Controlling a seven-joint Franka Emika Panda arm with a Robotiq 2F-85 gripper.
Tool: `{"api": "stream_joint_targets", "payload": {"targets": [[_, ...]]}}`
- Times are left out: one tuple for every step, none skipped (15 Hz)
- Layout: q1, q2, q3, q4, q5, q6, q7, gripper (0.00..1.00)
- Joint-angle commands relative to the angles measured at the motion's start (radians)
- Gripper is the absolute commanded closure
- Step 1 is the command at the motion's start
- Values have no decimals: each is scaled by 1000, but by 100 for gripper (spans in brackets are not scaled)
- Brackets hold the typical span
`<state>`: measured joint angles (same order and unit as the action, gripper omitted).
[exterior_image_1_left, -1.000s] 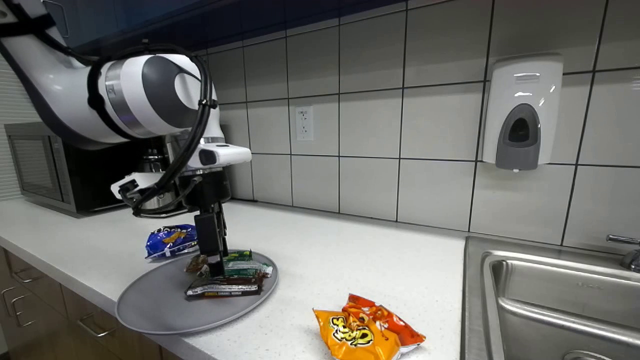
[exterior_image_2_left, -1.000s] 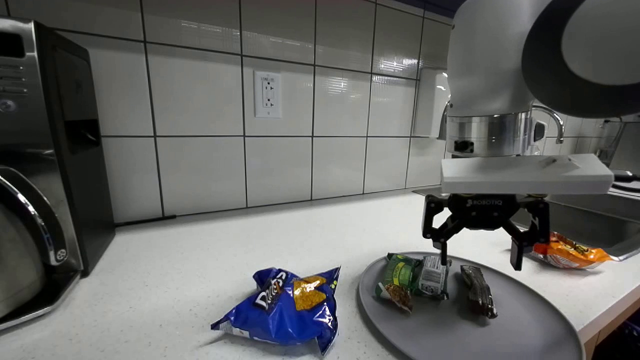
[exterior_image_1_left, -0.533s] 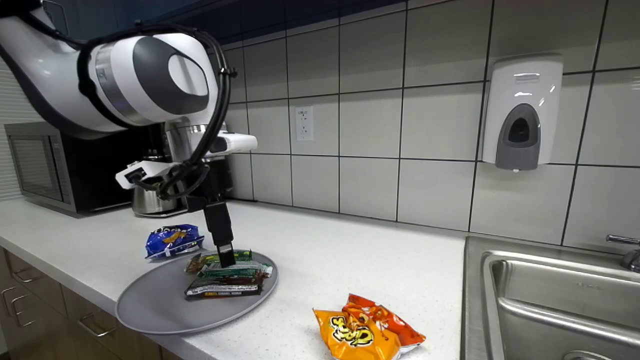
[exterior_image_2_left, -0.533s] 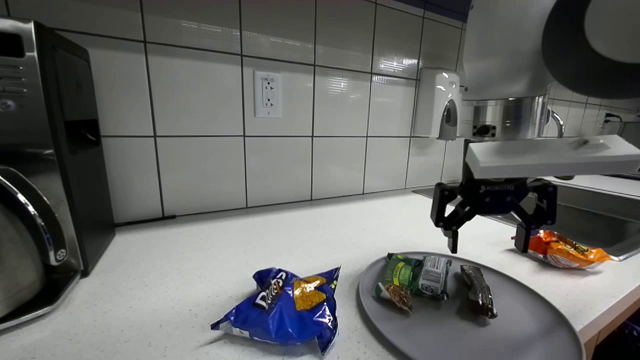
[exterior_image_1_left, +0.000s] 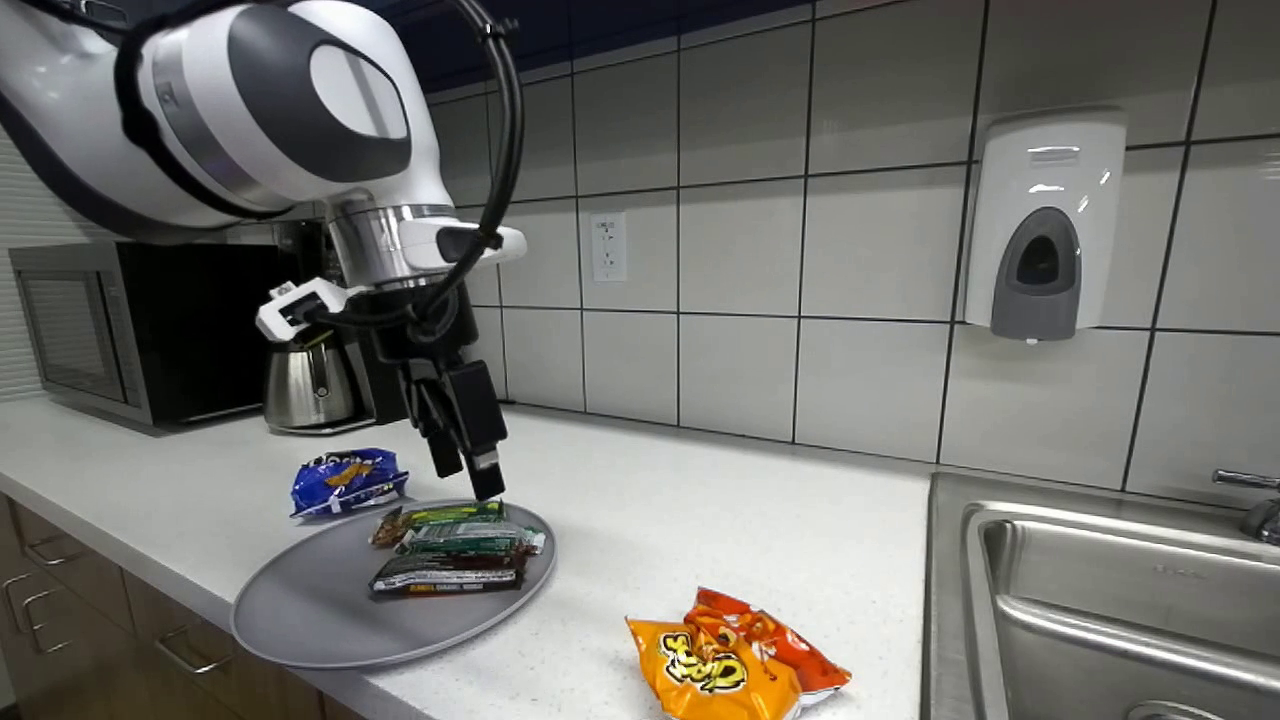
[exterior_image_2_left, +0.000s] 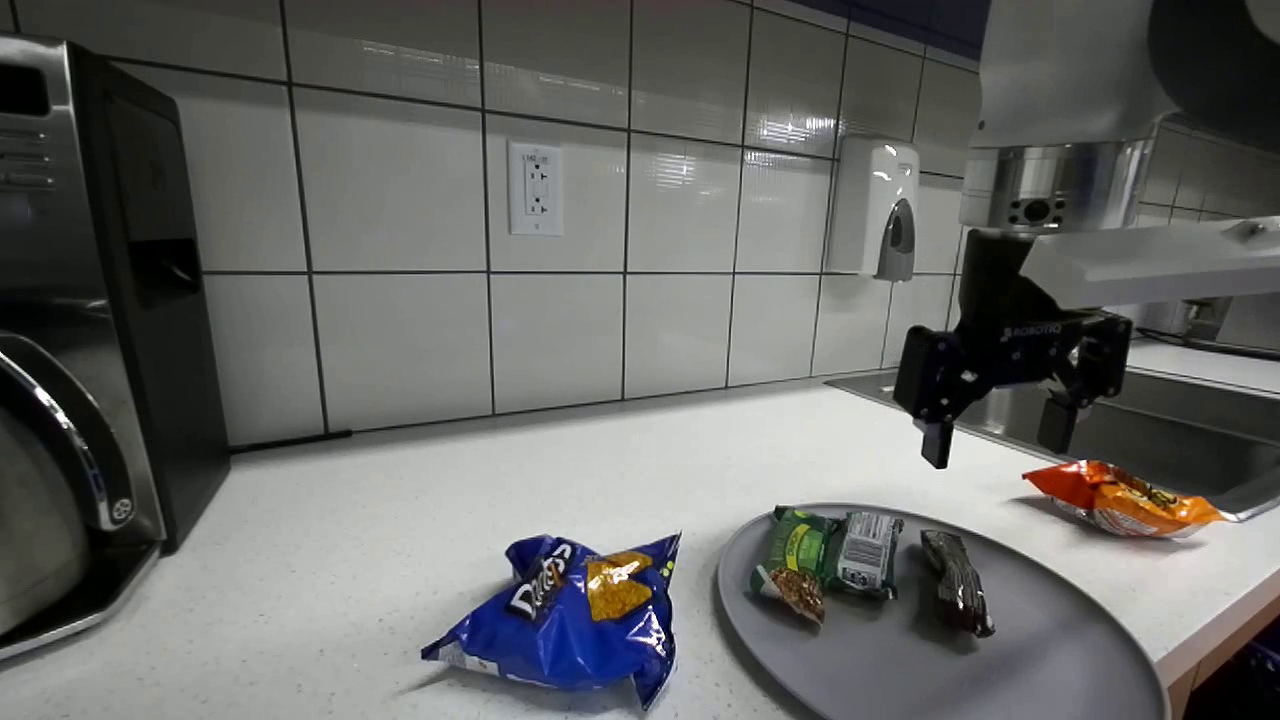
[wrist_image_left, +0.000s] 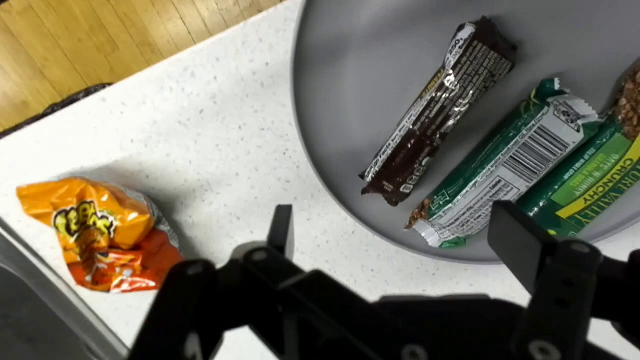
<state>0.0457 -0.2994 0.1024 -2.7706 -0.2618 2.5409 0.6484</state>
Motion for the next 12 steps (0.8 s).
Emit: {"api": "stream_joint_targets", "payload": {"targets": [[-26,-102,0,-35,15,-20,-161,0],[-39,-26,32,0,22,0,-89,0],[-42,-38,31,-3,23,0,-115,0],[-44,-46,30,-5,24,0,-130,0],[-44,-50,28,-6,25,-1,-137,0],[-44,-52,28,-7,25,-1,-140,0],[-44,-52,28,-7,25,-1,-141,0],[-44,-52,28,-7,25,-1,-141,0],[-44,-52,28,-7,25,-1,-141,0],[-44,-52,28,-7,25,-1,-141,0],[-44,-52,28,-7,25,-1,-141,0],[-44,-52,28,-7,25,-1,-142,0]]}}
